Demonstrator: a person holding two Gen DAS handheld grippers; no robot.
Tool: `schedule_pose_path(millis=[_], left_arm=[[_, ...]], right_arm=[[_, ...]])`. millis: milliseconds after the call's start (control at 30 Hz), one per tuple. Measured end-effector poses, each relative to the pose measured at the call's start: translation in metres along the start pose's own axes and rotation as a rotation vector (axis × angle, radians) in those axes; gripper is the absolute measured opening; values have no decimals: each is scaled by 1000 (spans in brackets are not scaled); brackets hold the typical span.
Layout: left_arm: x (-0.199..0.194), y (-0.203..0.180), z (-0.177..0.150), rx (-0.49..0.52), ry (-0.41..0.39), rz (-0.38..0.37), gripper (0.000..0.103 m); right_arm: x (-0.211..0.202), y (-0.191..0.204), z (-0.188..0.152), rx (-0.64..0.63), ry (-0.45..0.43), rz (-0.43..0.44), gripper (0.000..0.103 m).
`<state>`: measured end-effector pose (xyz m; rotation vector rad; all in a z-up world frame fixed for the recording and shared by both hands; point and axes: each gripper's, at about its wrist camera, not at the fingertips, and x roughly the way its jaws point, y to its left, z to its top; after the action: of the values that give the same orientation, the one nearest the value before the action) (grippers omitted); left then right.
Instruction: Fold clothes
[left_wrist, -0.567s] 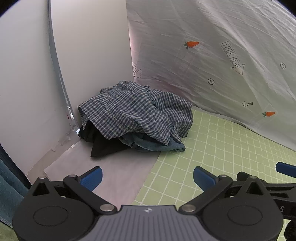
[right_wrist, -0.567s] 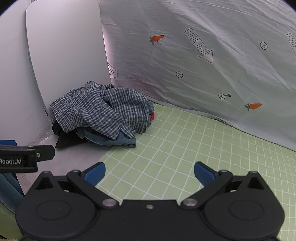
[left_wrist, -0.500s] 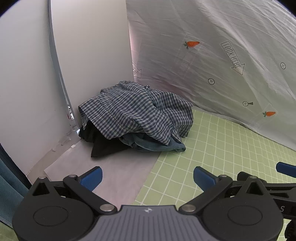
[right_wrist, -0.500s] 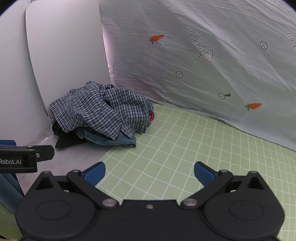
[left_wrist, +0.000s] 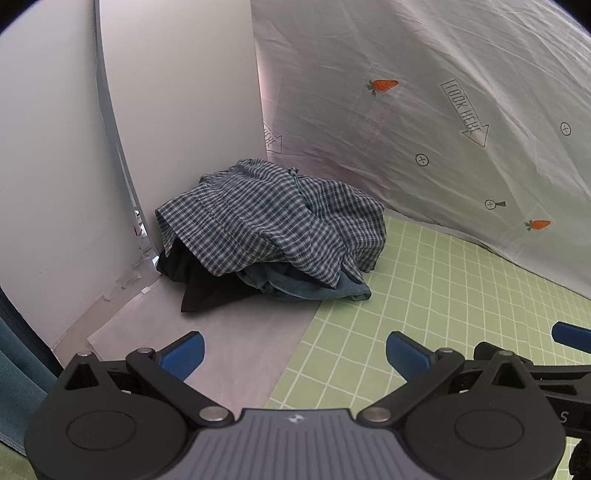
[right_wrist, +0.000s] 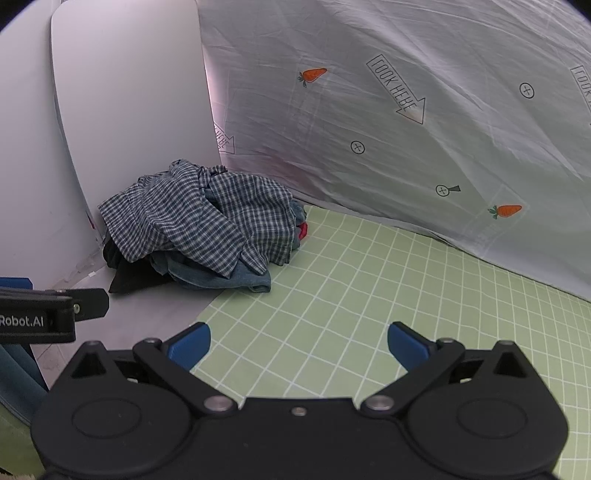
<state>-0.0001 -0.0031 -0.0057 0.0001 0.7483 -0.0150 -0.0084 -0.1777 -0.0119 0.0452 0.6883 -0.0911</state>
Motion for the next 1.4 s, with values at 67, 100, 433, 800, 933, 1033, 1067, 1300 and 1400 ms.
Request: schedule_pose_path(millis=[67,100,433,800,933,1033,1067,1300,1400], left_arm=[[0,-1,-1,1,0,-1,103],[-1,0,-1,1,0,-2,103],[-2,1,-3,-1,3,-3,103],[-2,2,-2,-1,6,-4,103],[-3,2,-2,-2,7,-4,103],[-3,2,-3,-3,5,-5,103],[-4,2,-3,-4,5,-5,103],[-3,4,-6,-8,22,-4,103],[0,4,-6,-3,42,-7,103]], right_arm=[[0,0,0,-2,0,-1,103],[0,-1,0,-2,0,-1,103],[0,1,1,0,4,-8,103],[0,1,2,3,5,-12,103],[0,0,1,3,5,-11,103],[0,1,1,5,8,-11,103],[0,1,0,5,9,-11,103],[0,1,-1,8,17,-10,103],[2,1,0,8,22,-15,103]])
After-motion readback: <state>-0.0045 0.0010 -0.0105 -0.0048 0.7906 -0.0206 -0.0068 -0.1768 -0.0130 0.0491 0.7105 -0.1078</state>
